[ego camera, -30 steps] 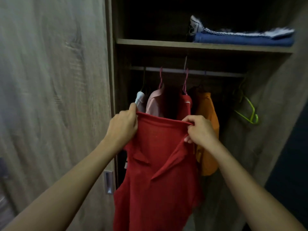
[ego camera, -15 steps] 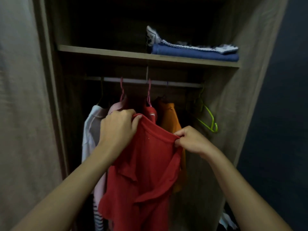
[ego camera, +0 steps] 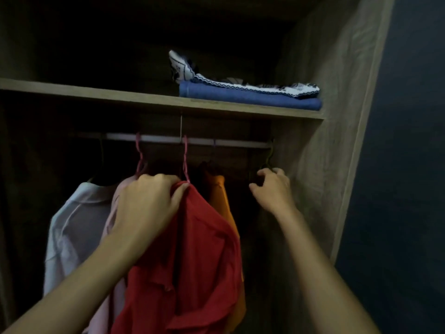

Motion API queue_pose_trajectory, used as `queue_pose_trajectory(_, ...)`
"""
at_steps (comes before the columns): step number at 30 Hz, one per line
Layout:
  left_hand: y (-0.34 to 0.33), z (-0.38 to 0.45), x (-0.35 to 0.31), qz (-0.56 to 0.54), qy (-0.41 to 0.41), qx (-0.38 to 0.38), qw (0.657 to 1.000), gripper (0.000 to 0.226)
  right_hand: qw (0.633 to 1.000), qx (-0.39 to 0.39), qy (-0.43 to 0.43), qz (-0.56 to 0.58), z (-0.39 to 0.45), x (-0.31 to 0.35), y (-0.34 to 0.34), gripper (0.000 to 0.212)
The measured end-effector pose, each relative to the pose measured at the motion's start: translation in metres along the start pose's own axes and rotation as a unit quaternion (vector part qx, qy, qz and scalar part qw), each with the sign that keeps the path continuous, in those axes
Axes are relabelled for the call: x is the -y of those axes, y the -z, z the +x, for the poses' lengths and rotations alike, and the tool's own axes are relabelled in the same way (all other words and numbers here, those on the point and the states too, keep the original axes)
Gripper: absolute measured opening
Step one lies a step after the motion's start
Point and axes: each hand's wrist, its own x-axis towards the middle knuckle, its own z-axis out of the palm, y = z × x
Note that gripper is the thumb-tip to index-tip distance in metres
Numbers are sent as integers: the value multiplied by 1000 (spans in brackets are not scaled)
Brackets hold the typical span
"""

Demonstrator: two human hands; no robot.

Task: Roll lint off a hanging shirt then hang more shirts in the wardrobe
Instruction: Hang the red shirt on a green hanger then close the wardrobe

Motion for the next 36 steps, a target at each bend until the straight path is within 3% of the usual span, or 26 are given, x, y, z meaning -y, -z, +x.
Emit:
queue_pose_trajectory(4,-13,4,8,7,5,2,1000,36,990,77,-108,-42,31,-13,-12,69)
queue_pose_trajectory(7,-21,8,14,-4,34,10,999,38,986,111,-121,-3,48,-20,-26,76)
queue_pose_trajectory(9,-26,9,15,-10,40,13,999,43,977,112,-132,120,60,-24,-37,67)
queue_pose_trajectory(13,-30,11,14,-16,51,12,998,49,890,113,-182,403,81,-21,-52,25)
queue_pose_trajectory(17,-28,8,15,-20,64,9,998,47,844,111,-212,480,101,-19,-60,8)
queue_pose_trajectory(21,-29,8,21,-10,69,4,998,49,802,130,-239,531,112,-18,-68,16)
queue_pose_trajectory(26,-31,3,34,-11,68,-9,998,37,807,22,-194,557,111,-7,-59,19)
queue_pose_trajectory(31,-29,2,36,-29,74,-16,997,22,897,-104,-103,416,81,11,-46,22)
queue_pose_trajectory(36,-32,-2,45,-40,83,-2,996,28,927,-117,-38,354,18,26,-36,42)
